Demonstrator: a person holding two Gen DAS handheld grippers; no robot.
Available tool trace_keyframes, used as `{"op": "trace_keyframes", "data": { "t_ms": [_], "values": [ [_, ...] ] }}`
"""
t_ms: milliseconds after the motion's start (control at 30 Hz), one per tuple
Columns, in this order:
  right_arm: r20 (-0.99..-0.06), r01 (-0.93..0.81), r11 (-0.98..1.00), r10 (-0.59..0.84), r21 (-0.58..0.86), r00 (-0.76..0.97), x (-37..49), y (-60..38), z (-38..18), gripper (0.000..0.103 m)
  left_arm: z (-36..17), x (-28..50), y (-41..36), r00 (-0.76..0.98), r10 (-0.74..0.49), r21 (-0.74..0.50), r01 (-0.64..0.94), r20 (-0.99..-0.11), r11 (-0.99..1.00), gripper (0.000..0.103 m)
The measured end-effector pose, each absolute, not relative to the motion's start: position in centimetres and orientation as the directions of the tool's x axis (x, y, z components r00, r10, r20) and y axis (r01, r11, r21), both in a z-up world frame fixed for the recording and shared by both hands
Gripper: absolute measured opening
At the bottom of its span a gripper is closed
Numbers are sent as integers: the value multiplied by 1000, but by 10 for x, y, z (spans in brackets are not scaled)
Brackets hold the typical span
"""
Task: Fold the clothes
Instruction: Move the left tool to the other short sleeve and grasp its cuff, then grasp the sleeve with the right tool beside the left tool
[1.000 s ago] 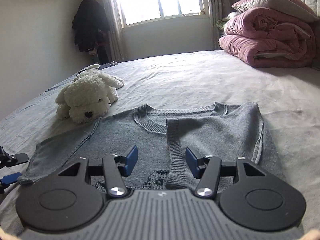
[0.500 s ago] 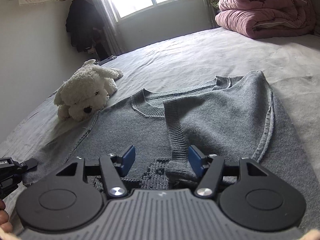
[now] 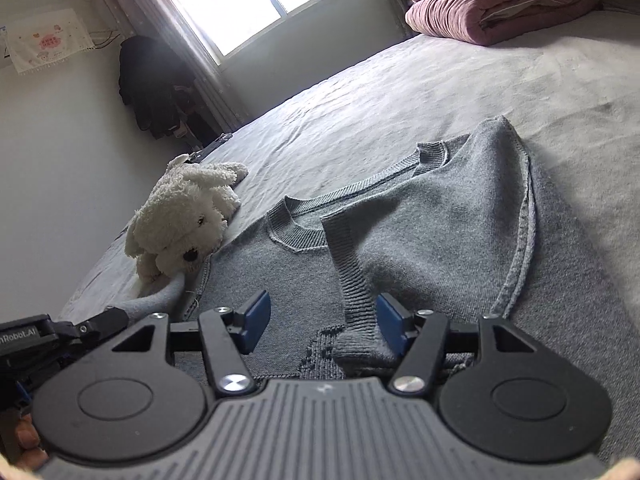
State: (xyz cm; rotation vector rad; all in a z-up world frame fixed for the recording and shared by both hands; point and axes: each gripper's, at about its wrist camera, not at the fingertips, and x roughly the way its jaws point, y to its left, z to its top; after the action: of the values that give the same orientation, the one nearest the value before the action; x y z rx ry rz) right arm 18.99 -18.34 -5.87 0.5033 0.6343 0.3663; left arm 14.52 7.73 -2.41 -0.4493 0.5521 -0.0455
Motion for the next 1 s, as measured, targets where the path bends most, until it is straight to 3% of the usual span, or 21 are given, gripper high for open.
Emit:
{"op": "trace_keyframes", "data": {
  "t_ms": [233,333,667,800,1000],
  "values": [
    [-448,-145,766,506,626,737,195,-193,-64,63,-58,154,57,741,-333,-450,47,-583,892,11],
    [-445,-152,767,508,623,737,194,-191,-62,63,-56,145,57,749,-308,-410,54,-586,910,17],
    [-438,-187,764,532,618,725,191,-185,-61,62,-54,162,100,752,-196,-427,-123,-630,896,18],
    [-415,-249,729,598,638,685,190,-180,-59,50,-58,175,105,754,-211,-468,-141,-621,872,18],
    [-401,-365,687,688,629,604,186,-161,-58,49,-53,204,93,747,-296,-522,-80,-596,849,19]
  ]
}}
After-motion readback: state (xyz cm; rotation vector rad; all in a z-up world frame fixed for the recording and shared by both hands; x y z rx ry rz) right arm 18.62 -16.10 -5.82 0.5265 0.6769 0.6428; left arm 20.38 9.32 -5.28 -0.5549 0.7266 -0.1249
